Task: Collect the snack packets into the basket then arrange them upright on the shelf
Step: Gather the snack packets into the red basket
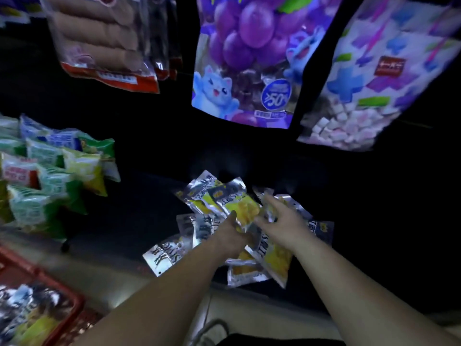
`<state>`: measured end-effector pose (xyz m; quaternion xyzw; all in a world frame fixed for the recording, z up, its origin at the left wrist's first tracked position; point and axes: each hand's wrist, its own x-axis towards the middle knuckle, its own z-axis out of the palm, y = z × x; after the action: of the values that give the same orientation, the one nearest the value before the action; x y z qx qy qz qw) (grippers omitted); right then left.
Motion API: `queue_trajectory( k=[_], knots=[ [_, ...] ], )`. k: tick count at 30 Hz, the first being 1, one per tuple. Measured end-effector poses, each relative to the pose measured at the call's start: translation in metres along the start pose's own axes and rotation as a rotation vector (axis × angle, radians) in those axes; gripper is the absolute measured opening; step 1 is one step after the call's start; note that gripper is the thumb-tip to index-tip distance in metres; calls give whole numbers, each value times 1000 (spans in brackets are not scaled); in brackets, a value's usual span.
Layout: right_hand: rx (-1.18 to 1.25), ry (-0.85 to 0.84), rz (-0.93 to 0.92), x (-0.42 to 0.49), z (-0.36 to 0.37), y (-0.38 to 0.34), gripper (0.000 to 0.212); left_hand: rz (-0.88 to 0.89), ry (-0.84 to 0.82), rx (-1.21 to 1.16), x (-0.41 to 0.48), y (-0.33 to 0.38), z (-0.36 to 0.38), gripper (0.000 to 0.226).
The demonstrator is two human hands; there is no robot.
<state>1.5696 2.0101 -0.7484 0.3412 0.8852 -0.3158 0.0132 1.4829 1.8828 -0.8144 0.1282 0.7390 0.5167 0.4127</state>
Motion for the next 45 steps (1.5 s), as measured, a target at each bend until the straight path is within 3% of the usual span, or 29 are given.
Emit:
queue_trajectory(
  k=[3, 10, 12, 16, 20, 24, 26, 31, 40, 45],
  knots=[
    [47, -128, -2, -1, 7, -2, 63, 43, 97, 73, -8, -16, -4, 85],
    [4, -317, -104, -9, 32, -43, 57, 86, 269, 2, -62, -65, -68, 36],
    [-12, -364, -150, -16, 47, -63, 55, 95, 312, -16, -84, -80, -92, 32],
    [-132, -451, -308, -40, 91, -120, 55, 119, 485, -81, -125, -117, -142, 39],
    [-209, -573, -436, -70, 144, -186, 55, 70, 763, -104, -174, -161, -196, 36],
    [-290, -664, -546, -94, 194, -249, 52, -104, 889, 7, -236, -212, -239, 38],
    [-330, -710, -604, -107, 224, -280, 49, -220, 901, 77, -264, -241, -252, 45],
    [-439, -804, -762, -153, 297, -332, 49, -367, 977, -10, -317, -293, -275, 49],
    [-483, -926, -792, -157, 383, -360, 63, -309, 991, -38, -312, -304, -313, 63],
    [-407, -883, -690, -113, 448, -364, 77, -438, 865, 205, -283, -311, -374, 102]
  ],
)
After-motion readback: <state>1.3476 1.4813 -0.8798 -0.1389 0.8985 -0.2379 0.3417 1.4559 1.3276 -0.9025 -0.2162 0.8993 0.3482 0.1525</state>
